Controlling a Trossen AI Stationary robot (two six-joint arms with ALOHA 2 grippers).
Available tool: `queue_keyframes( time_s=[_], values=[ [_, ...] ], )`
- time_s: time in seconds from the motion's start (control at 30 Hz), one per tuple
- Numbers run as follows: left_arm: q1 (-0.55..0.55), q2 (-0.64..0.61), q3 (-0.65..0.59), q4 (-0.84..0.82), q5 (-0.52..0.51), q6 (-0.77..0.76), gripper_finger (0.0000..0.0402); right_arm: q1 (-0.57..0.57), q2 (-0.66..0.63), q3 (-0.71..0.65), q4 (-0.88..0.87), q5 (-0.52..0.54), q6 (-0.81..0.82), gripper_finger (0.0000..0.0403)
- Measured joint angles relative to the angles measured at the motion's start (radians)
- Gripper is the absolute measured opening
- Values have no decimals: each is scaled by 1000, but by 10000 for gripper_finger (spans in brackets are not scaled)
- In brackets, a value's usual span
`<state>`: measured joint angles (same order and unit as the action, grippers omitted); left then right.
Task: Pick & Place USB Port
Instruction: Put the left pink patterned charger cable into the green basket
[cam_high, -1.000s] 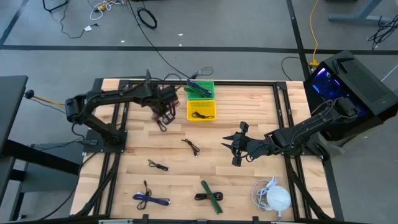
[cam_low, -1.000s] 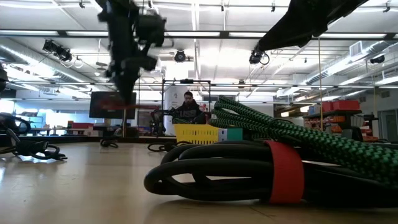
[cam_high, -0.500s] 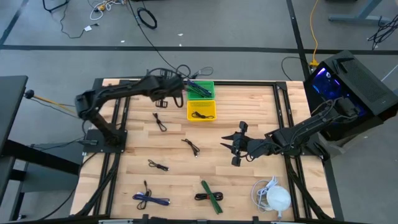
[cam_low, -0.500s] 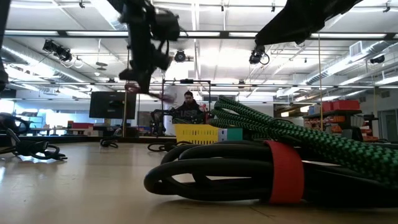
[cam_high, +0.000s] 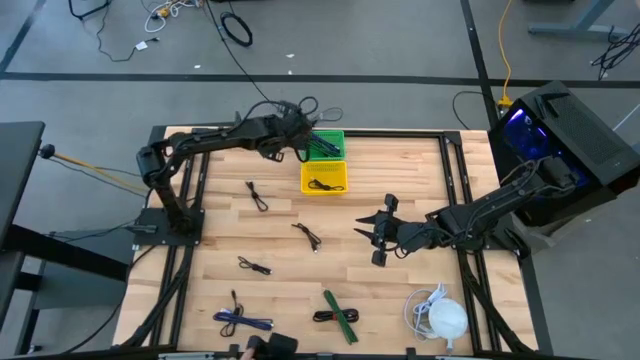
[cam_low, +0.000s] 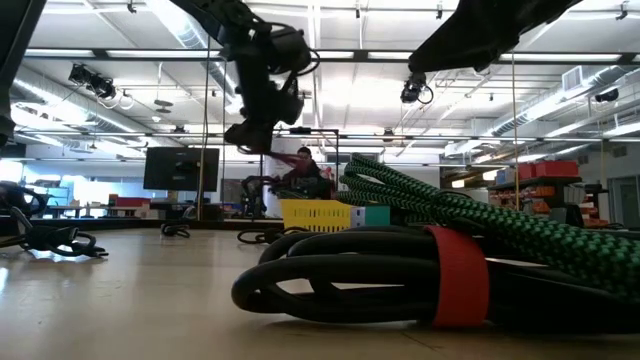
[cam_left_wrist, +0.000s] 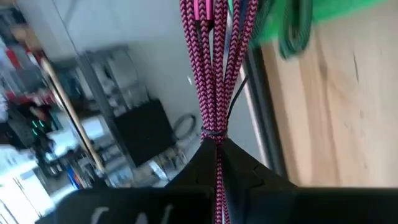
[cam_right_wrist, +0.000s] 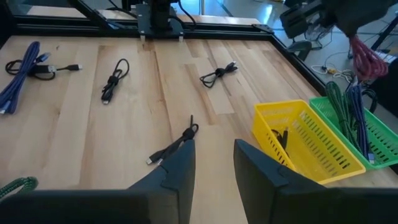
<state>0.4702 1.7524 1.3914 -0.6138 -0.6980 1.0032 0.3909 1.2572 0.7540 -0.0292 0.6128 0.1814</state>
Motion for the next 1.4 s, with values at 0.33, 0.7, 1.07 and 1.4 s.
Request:
queue_keyframes(
  time_s=[0.33, 0.7, 1.07, 1.4],
  values=[
    [-15, 117, 24, 116, 25, 125, 7, -16, 0, 0, -5, -1, 1, 111],
    [-24, 264, 177, 114, 79, 134, 7, -23, 0, 0, -20, -6, 13, 111],
    [-36, 369, 289, 88, 91, 156, 7, -27, 0, 0, -28, -21, 19, 111],
    [-35, 387, 293, 78, 116, 107, 7, -28, 0, 0, -32, -27, 19, 111]
  ],
)
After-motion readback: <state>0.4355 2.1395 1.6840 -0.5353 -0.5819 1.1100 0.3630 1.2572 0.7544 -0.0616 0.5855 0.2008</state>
